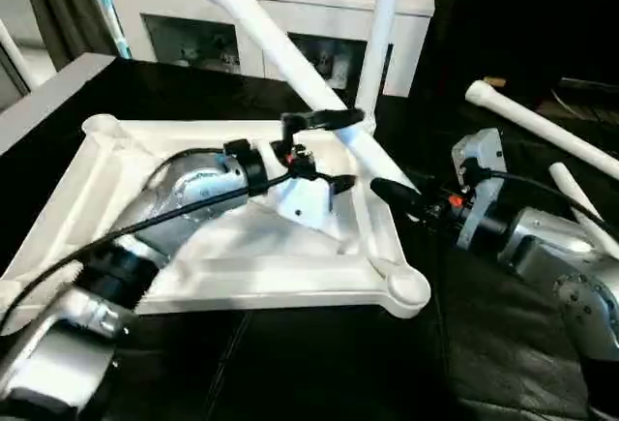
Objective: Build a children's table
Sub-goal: Insert table leg to table base
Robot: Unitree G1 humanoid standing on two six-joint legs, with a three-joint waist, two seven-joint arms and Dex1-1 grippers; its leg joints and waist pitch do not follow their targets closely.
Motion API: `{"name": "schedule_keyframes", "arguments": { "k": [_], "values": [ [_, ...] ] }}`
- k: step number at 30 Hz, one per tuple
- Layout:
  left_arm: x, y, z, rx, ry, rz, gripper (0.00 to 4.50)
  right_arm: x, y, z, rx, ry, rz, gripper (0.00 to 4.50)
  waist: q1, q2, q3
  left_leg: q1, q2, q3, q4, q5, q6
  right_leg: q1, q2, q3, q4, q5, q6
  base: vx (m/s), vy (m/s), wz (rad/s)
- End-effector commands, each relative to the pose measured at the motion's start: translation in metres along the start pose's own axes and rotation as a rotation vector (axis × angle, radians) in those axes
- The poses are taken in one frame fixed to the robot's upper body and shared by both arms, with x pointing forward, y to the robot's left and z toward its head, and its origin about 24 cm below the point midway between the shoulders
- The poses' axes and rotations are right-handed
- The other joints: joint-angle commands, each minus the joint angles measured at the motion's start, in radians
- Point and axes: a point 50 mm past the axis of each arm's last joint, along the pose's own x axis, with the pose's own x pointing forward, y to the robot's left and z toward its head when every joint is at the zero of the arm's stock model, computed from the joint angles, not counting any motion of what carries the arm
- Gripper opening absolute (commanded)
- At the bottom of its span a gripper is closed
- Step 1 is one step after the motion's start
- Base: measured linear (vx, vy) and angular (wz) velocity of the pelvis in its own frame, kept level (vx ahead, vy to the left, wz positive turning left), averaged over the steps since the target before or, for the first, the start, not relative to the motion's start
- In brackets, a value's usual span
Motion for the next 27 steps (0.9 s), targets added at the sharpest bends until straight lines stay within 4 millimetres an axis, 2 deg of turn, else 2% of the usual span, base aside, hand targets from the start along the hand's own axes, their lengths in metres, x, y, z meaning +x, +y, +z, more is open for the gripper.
{"name": "schedule_keyframes", "arguments": {
  "k": [1,2,4,5,7,8,11,13,23,24,27],
  "values": [
    [0.001,0.001,-0.001,0.025,0.002,-0.017,4.50,0.000,0.002,0.008,-0.044,-0.008,0.024,1.29,0.001,-0.009,-0.073,0.028,0.067,-0.027,-0.066,-0.100,0.006,0.041,-0.091,0.049,-0.066,0.054,-0.200,0.000,0.000,0.00],
    [0.001,0.001,-0.002,0.035,0.011,-0.016,4.50,0.000,0.004,0.007,-0.052,0.001,0.039,1.29,0.001,-0.015,-0.073,0.027,0.067,-0.027,-0.066,-0.095,0.010,0.043,-0.090,0.048,-0.066,0.064,-0.205,0.000,0.000,0.00],
    [0.000,0.002,-0.004,0.044,0.018,-0.015,4.50,0.001,0.006,0.007,-0.060,0.013,0.060,1.29,0.003,-0.012,-0.073,0.027,0.067,-0.027,-0.065,-0.092,0.017,0.042,-0.091,0.048,-0.065,0.065,-0.208,0.000,0.000,0.00],
    [0.000,0.002,-0.006,0.051,0.023,-0.012,4.21,0.001,0.008,0.007,-0.069,0.021,0.078,1.29,0.004,-0.012,-0.073,0.027,0.068,-0.027,-0.065,-0.096,0.020,0.042,-0.093,0.048,-0.066,0.057,-0.209,0.000,0.000,0.00],
    [0.001,0.002,-0.006,0.051,0.022,-0.012,4.21,0.002,0.008,0.007,-0.071,0.025,0.085,1.29,0.004,-0.012,-0.073,0.028,0.068,-0.027,-0.065,-0.098,0.019,0.042,-0.093,0.048,-0.066,0.054,-0.211,0.000,0.000,0.00],
    [0.001,0.002,-0.007,0.052,0.022,-0.012,4.03,0.002,0.009,0.007,-0.071,0.027,0.090,1.29,0.004,-0.014,-0.072,0.028,0.068,-0.027,-0.065,-0.100,0.019,0.041,-0.093,0.048,-0.067,0.050,-0.213,0.000,0.000,0.00],
    [0.001,0.004,-0.009,0.057,0.033,-0.001,3.89,0.002,0.011,0.006,-0.074,0.043,0.107,1.29,0.004,-0.011,-0.072,0.028,0.069,-0.028,-0.066,-0.106,0.017,0.041,-0.093,0.048,-0.067,0.039,-0.211,0.000,0.000,0.00],
    [0.002,0.003,-0.010,0.060,0.038,0.000,3.66,0.001,0.012,0.005,-0.078,0.055,0.119,1.29,0.004,-0.013,-0.072,0.027,0.068,-0.028,-0.066,-0.107,0.018,0.041,-0.094,0.048,-0.068,0.037,-0.211,0.000,0.000,0.00],
    [0.004,-0.002,-0.011,0.078,0.027,-0.042,3.03,-0.003,0.010,0.006,-0.098,0.077,0.123,1.29,0.004,-0.013,-0.072,0.028,0.069,-0.028,-0.065,-0.108,0.019,0.041,-0.093,0.048,-0.068,0.035,-0.215,0.000,0.000,0.00],
    [0.004,-0.003,-0.012,0.083,0.025,-0.048,2.79,-0.003,0.010,0.006,-0.101,0.080,0.122,1.29,0.004,-0.013,-0.072,0.027,0.068,-0.028,-0.065,-0.107,0.020,0.041,-0.093,0.048,-0.068,0.036,-0.215,0.000,0.000,0.00],
    [0.004,-0.004,-0.011,0.100,0.021,-0.056,2.67,-0.003,0.009,0.007,-0.102,0.083,0.121,1.29,0.004,-0.014,-0.073,0.027,0.069,-0.028,-0.064,-0.100,0.025,0.042,-0.094,0.048,-0.067,0.045,-0.217,0.000,0.000,0.00]
  ]
}}
